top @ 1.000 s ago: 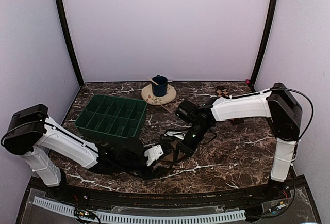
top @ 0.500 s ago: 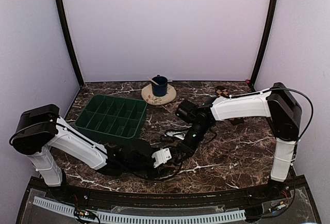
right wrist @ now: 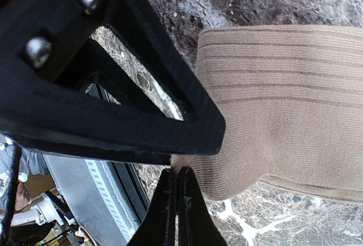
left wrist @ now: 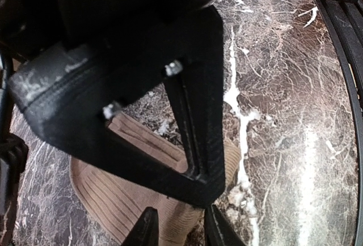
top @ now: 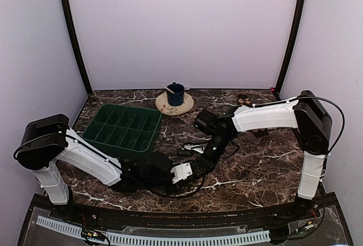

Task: Roll the socks
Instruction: Roll the sock at the center of the board.

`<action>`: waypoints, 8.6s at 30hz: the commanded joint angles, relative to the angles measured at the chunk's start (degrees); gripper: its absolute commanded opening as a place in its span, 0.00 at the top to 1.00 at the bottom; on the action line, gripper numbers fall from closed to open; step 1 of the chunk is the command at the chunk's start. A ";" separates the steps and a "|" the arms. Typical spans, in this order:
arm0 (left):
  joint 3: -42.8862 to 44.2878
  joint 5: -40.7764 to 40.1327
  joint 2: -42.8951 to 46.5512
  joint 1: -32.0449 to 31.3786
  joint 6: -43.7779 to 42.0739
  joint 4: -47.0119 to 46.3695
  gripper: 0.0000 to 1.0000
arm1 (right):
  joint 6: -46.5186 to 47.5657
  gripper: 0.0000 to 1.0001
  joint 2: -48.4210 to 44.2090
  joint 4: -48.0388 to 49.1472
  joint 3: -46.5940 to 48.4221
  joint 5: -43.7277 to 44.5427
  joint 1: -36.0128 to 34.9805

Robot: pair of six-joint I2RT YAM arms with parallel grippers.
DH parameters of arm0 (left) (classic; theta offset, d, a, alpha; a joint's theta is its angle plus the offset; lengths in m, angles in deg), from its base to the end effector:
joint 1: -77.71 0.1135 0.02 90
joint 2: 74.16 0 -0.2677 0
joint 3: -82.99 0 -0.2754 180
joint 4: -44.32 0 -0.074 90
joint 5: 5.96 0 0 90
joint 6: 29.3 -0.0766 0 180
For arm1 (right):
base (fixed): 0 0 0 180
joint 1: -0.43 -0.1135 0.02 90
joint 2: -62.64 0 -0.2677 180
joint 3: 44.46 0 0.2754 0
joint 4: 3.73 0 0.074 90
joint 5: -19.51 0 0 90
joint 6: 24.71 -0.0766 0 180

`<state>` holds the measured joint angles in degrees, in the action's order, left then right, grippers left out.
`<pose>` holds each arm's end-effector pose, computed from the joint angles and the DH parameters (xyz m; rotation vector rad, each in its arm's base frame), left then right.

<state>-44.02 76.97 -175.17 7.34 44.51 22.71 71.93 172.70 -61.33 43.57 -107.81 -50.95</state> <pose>0.1398 -0.3639 0.1048 1.3540 1.5528 -0.4679 0.2080 0.3348 0.1289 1.4776 -2.4822 -1.0014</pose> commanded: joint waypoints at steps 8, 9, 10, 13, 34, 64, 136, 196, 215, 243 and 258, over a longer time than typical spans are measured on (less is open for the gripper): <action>1.84 1.35 -1.42 -0.29 -0.36 1.99 0.86 | 0.92 1.00 0.76 -1.38 1.95 -0.48 0.66; 1.99 1.36 -1.46 -0.34 -0.48 2.14 0.89 | 0.99 1.00 0.81 -1.50 1.99 -0.28 0.68; 2.16 1.36 -1.53 -0.30 -0.49 2.31 0.91 | 1.05 1.00 0.85 -1.61 2.06 -0.13 0.74; 2.63 1.54 -1.68 -0.30 -0.82 3.15 0.98 | 1.08 1.00 1.18 -1.76 2.24 0.22 0.73; 4.96 4.62 -2.38 0.03 1.38 11.78 1.00 | -2.95 0.90 -1.11 3.93 -1.86 3.38 1.53; 13.57 18.10 -3.81 7.51 6.16 28.77 1.00 | -15.31 0.72 -9.51 25.93 -17.32 7.46 4.31; 40.02 51.55 -22.43 20.09 -0.51 71.18 1.00 | 2.16 0.51 -12.16 51.63 -29.33 57.77 -27.05; 25.94 39.12 -6.59 23.78 13.11 49.26 0.63 | -15.86 1.00 -12.08 51.42 -35.64 37.78 -17.74; 18.53 38.72 0.02 22.99 15.38 37.55 0.63 | -31.12 1.00 -18.29 60.83 -42.94 25.95 -11.44; 12.78 24.27 6.48 7.98 -1.02 32.93 0.66 | -52.86 1.00 -19.67 80.57 -54.67 11.81 -4.00; 9.61 10.65 4.21 -0.88 -12.77 26.29 0.79 | -54.88 1.00 -19.55 81.46 -56.10 12.14 -3.82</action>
<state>-32.76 92.03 -170.85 8.13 36.55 52.54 17.92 152.86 18.03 -11.69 -95.11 -55.23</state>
